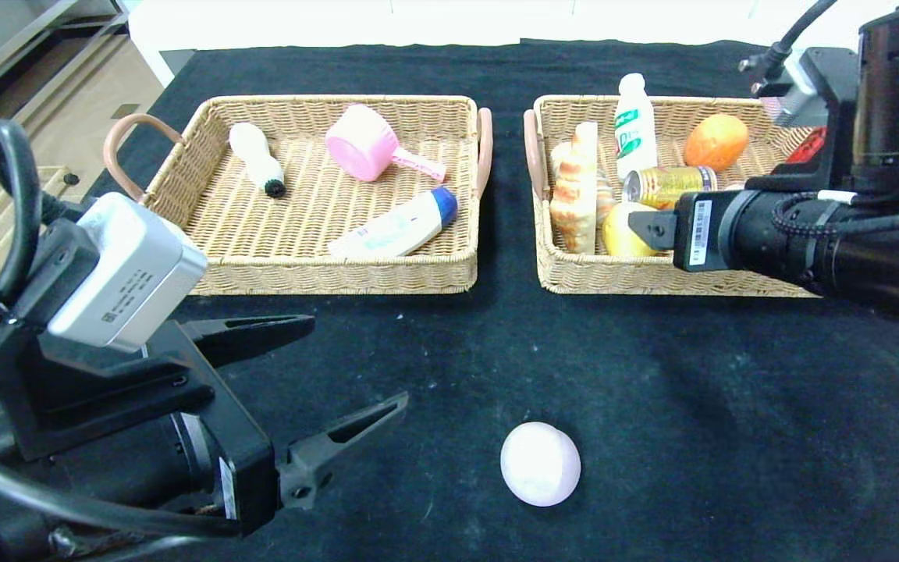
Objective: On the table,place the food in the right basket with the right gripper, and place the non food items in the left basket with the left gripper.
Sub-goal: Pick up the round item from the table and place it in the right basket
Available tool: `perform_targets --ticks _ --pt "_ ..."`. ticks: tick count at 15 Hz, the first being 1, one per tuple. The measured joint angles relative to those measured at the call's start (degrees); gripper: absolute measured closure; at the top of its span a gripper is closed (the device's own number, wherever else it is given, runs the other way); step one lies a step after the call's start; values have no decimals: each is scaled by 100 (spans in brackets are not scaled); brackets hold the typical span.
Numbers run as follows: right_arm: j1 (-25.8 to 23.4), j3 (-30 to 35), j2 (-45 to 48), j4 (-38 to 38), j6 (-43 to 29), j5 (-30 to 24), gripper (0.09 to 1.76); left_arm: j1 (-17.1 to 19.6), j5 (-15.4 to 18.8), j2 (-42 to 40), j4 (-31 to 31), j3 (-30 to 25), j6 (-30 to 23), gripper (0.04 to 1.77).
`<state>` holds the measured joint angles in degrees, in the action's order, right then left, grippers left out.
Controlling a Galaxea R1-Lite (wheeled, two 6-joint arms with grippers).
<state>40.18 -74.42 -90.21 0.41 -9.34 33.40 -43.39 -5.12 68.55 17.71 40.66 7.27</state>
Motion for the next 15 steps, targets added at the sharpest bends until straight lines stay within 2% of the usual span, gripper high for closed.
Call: perform_targets --ticks 9,15 --pt "1588 965 49 18 -780 323 15 6 -9 -94 20 -11 100 9" --pt "2118 1354 -278 -21 -1314 457 15 6 -11 -190 17 -9 139 9"
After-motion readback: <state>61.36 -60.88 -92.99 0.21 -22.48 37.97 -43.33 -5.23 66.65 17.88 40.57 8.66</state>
